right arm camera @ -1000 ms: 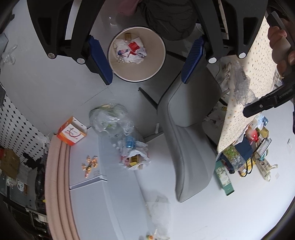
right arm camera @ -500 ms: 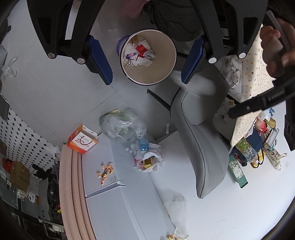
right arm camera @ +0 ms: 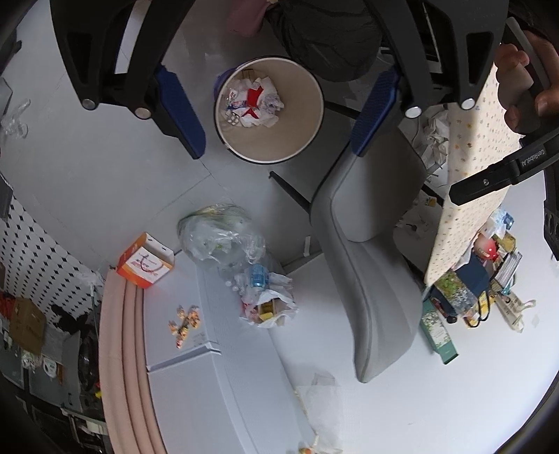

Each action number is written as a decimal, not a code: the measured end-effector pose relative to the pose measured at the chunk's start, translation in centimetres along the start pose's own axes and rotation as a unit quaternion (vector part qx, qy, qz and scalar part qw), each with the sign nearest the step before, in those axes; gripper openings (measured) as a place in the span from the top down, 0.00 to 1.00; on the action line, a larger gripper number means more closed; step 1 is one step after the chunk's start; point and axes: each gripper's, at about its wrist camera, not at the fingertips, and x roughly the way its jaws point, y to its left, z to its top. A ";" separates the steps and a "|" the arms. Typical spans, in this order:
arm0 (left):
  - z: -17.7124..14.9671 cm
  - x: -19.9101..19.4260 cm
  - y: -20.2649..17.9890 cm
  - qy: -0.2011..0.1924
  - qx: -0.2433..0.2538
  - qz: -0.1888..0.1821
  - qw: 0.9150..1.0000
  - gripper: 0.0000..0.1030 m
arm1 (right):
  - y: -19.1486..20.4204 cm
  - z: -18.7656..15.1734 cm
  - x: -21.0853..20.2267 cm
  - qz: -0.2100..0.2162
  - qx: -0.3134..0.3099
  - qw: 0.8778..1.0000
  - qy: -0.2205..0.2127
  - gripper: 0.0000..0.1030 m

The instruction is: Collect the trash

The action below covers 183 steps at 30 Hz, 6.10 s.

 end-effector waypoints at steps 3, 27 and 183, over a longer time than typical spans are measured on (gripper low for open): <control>-0.3 -1.5 0.7 -0.013 -0.003 0.006 1.000 0.15 | 1.3 0.0 -0.7 0.004 -0.013 1.000 -0.007 0.10; -3.8 -13.9 9.9 -0.112 -0.074 0.039 0.990 0.06 | 12.9 0.3 -5.2 0.000 -0.112 0.993 -0.025 0.08; -17.6 -37.4 11.6 -0.233 -0.137 0.201 0.942 0.06 | 27.3 -6.4 -23.1 0.114 -0.239 0.959 -0.105 0.07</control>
